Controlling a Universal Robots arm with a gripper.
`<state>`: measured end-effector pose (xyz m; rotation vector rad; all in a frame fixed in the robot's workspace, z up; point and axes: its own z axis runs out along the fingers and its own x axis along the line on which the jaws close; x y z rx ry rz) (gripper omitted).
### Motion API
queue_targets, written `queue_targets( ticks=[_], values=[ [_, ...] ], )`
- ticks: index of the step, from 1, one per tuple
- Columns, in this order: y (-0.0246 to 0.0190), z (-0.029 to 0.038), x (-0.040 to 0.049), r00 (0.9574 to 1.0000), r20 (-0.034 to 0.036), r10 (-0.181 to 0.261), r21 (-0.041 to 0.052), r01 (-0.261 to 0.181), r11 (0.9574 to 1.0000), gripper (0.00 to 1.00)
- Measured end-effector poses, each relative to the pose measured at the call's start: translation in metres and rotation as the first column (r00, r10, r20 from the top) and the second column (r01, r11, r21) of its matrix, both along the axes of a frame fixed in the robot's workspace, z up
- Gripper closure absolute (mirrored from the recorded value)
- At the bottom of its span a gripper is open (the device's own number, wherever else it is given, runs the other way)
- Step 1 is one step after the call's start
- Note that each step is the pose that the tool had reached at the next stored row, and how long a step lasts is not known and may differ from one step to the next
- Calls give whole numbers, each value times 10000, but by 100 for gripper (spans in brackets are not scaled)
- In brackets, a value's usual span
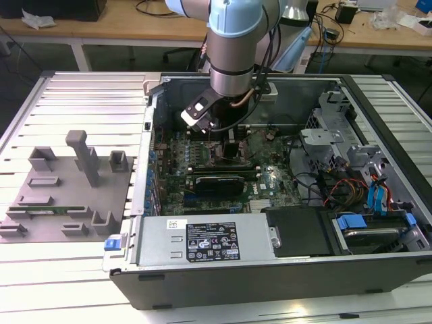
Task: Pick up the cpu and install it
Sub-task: 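Place the cpu into insertion slot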
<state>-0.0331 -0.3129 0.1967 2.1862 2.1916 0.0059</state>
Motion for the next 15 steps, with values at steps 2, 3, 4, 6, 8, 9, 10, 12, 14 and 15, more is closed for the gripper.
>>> queue_targets(
  ticks=[2,3,4,6,8,9,10,12,14,15],
  values=[
    [0,-5,0,10000,0,0,0,0,10000,45],
    [0,-8,0,10000,-1,-1,-2,1,10000,45],
    [0,-8,0,10000,-1,-1,-2,1,10000,45],
    [0,-10,0,10000,1,-1,0,1,10000,45],
    [0,-11,0,10000,1,0,1,0,10000,45],
    [0,-11,0,10000,1,-1,1,1,10000,45],
    [0,-11,0,10000,1,-1,1,1,10000,45],
    [1,-14,1,10000,6,-1,7,1,10000,45],
    [3,-16,2,10000,7,0,13,0,10000,38],
    [1,-14,1,10000,3,0,5,0,10000,38]
  ],
)
